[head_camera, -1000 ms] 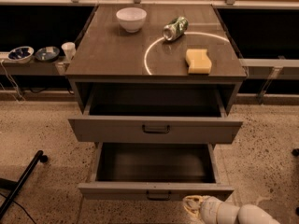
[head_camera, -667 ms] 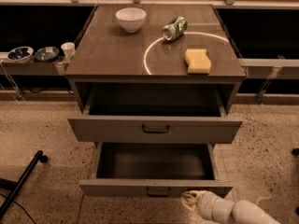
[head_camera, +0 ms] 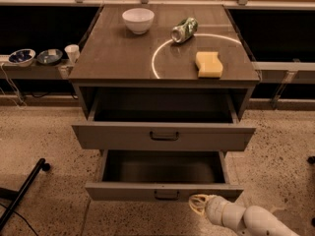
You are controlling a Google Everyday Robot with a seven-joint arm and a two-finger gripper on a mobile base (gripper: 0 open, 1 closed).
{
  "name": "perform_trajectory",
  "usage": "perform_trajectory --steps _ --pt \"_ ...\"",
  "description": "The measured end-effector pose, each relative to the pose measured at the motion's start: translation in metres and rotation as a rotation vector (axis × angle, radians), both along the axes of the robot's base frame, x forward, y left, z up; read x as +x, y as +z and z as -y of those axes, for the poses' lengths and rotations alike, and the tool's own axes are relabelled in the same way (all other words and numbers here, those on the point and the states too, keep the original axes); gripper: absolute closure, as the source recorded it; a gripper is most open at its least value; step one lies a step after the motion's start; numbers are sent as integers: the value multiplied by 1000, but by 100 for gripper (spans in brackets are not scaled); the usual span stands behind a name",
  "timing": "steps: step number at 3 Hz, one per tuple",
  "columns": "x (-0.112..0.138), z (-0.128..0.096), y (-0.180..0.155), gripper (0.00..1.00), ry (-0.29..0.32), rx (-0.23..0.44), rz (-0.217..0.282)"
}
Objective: Close middle drawer
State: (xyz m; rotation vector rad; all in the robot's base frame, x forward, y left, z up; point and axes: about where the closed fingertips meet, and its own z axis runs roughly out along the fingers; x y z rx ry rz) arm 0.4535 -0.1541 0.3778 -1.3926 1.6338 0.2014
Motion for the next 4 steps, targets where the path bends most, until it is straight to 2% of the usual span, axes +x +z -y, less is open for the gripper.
perform_trajectory --steps 1,2,4 --pt "9 5 -6 100 -7 -12 8" --pt "27 15 -10 100 -20 -36 40" --pt "78 13 -12 100 -25 -36 104"
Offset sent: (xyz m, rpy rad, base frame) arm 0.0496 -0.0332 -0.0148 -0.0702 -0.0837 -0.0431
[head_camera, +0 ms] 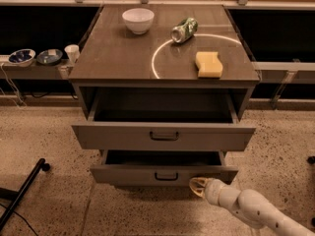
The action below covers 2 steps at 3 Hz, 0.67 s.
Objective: Close middle drawer
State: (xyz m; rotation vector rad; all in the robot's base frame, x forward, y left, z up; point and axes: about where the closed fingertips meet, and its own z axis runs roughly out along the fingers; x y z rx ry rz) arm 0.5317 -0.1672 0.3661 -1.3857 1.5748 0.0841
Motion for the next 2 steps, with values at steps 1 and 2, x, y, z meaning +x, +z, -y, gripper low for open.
perform_trajectory --steps 1,2 --pt "30 -9 -6 100 -1 -3 16" --pt "73 -32 -4 100 -3 21 53"
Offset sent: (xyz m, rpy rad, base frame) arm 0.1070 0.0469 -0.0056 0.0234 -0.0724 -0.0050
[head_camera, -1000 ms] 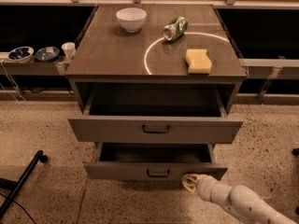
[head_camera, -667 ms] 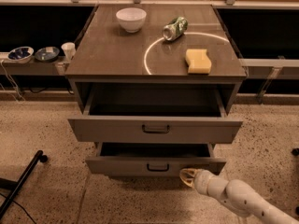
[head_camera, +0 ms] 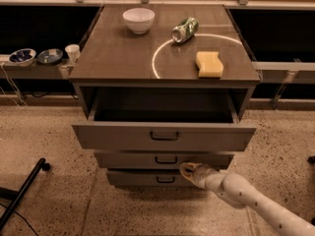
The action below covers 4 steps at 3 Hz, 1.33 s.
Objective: Close middle drawer
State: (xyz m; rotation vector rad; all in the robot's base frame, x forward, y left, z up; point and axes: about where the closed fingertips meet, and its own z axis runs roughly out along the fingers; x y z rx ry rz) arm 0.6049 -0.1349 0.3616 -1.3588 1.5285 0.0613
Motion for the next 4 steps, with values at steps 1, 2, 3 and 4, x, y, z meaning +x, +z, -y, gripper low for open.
perform_trajectory --steps 1,2,3,4 --pt "23 -12 5 100 -4 25 29" --pt "34 -14 9 100 -14 63 52" --pt "27 -12 15 100 8 97 59" --pt "2 -11 22 100 69 119 32"
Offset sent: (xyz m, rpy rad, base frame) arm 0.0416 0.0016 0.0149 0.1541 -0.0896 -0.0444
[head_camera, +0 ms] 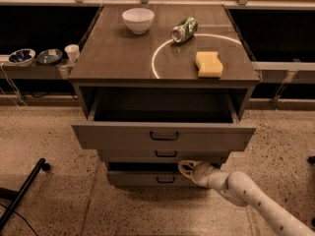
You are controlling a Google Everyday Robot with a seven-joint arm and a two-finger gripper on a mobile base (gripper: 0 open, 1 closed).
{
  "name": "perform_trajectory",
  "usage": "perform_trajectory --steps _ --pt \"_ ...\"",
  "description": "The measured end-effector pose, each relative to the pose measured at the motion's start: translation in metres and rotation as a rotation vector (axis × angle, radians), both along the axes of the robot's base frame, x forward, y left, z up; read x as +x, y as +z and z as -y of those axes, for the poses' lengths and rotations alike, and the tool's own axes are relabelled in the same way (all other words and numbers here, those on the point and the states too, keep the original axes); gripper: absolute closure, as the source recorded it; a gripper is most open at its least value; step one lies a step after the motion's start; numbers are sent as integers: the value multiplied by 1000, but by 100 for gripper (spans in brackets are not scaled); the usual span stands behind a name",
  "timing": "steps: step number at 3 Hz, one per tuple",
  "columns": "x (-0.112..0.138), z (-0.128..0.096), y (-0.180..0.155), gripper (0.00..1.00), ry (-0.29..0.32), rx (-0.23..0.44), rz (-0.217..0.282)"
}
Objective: Close middle drawer
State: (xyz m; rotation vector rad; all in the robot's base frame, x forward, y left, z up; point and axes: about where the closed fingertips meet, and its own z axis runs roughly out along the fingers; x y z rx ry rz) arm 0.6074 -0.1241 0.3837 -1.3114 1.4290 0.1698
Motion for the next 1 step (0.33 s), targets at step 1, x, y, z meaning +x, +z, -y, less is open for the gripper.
perform_trajectory --steps 1 --pt "-36 -7 13 100 105 -4 -50"
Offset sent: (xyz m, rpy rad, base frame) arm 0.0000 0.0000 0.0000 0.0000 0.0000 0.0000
